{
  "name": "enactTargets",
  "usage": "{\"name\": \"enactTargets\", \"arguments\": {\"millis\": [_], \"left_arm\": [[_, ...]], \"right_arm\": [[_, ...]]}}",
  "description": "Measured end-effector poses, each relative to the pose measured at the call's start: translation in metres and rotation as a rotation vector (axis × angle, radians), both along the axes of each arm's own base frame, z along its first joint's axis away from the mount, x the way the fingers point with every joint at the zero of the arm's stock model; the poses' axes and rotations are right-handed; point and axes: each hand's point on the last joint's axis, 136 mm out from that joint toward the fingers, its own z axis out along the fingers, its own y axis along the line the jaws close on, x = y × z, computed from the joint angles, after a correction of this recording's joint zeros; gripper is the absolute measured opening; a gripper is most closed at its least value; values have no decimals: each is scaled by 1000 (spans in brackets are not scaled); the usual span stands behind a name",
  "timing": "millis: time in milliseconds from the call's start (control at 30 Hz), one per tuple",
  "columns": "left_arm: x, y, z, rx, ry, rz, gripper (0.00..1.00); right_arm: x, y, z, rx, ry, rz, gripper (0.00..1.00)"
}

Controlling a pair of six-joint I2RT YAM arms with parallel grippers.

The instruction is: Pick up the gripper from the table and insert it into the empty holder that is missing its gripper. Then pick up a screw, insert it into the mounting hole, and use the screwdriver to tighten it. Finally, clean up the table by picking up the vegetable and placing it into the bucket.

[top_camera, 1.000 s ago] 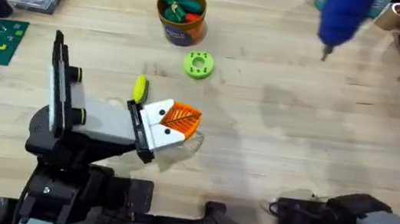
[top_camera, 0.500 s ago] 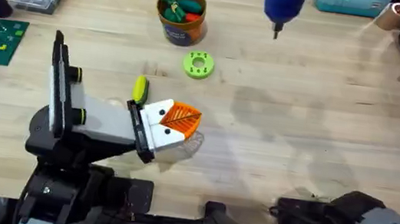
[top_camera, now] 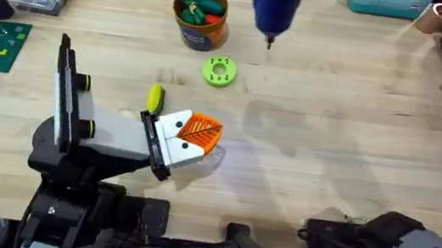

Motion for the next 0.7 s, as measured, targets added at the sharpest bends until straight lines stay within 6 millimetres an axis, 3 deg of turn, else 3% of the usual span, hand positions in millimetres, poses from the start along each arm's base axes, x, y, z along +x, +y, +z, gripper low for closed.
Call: {"name": "enactTargets", "arguments": {"millis": [233, 533, 700], "left_arm": [[0, 0, 0, 0, 0, 0, 13], [0, 0, 0, 0, 0, 0, 13], [0, 0, 0, 0, 0, 0, 13]], "right_arm": [[4, 9, -7, 97, -30, 52, 28], [-26, 31, -14, 144, -13, 190, 28], [-31, 45, -20, 141, 2, 237, 28]]}}
